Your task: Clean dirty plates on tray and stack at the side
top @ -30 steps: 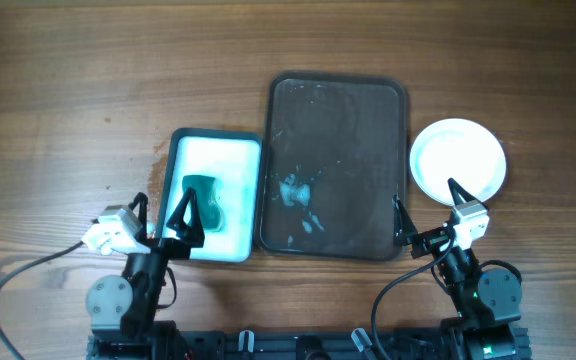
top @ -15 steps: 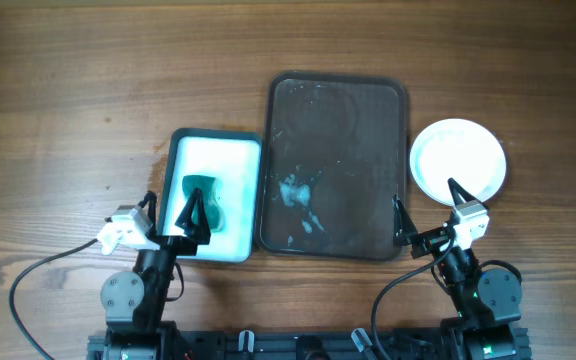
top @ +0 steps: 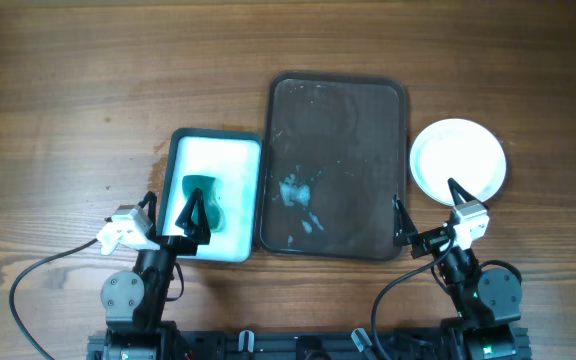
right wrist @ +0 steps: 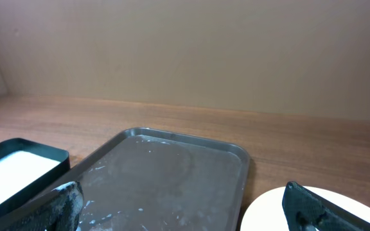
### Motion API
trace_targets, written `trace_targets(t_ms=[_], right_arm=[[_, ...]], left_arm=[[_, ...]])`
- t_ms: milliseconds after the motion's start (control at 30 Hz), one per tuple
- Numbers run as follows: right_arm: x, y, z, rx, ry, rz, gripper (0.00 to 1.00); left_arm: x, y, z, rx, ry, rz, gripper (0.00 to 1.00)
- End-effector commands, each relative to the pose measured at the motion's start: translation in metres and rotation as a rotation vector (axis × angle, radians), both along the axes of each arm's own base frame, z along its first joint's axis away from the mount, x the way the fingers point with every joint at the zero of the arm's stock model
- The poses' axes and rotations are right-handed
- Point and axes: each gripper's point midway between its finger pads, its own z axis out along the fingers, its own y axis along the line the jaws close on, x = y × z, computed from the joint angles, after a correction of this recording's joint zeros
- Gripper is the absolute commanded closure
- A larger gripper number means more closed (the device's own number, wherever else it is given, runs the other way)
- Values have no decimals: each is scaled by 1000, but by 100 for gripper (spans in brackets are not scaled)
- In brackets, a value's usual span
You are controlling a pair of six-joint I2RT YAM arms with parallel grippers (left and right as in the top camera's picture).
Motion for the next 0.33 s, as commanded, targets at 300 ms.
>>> trace_targets(t_ms=[300], right_arm=[[1,-2,1,-11,-8,-13,0]], left_arm=[[0,-1,-2,13,-1,0,0]])
